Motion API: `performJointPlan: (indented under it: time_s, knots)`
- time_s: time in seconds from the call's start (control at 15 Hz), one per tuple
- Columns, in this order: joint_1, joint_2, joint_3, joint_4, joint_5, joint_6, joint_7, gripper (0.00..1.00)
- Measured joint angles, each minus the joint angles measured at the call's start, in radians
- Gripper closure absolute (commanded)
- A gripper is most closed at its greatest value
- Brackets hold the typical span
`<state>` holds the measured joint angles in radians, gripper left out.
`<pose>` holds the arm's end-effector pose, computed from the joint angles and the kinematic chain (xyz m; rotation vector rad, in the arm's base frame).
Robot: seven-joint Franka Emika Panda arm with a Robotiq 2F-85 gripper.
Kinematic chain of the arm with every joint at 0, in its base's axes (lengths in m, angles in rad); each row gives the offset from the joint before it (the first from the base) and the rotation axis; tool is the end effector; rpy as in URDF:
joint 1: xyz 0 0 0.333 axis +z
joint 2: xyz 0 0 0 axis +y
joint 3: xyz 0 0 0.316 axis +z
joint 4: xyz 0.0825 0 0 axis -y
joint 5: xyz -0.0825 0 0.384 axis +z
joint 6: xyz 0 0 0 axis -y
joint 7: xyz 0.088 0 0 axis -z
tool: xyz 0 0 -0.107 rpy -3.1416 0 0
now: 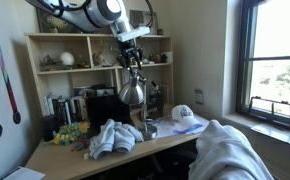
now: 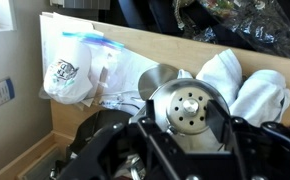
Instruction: Pull on the top of the desk lamp
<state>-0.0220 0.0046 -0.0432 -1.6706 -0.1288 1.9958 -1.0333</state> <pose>0.5900 -0.0463 0.6173 2.5019 1.3705 0.2993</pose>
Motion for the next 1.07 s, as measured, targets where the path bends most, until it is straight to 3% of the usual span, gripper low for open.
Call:
performJointPlan:
  time_s: [0.2,0.67,1.07]
  knots:
    - [-0.002,0.0,-0.003,0.01,0.001,-0.001,0.041,0.0]
    - [0.002,-0.044,0.003,0.036,0.061,-0.069,0.161,0.0]
    - [0.021,-0.168,0.013,-0.014,0.109,-0.113,0.374,0.0]
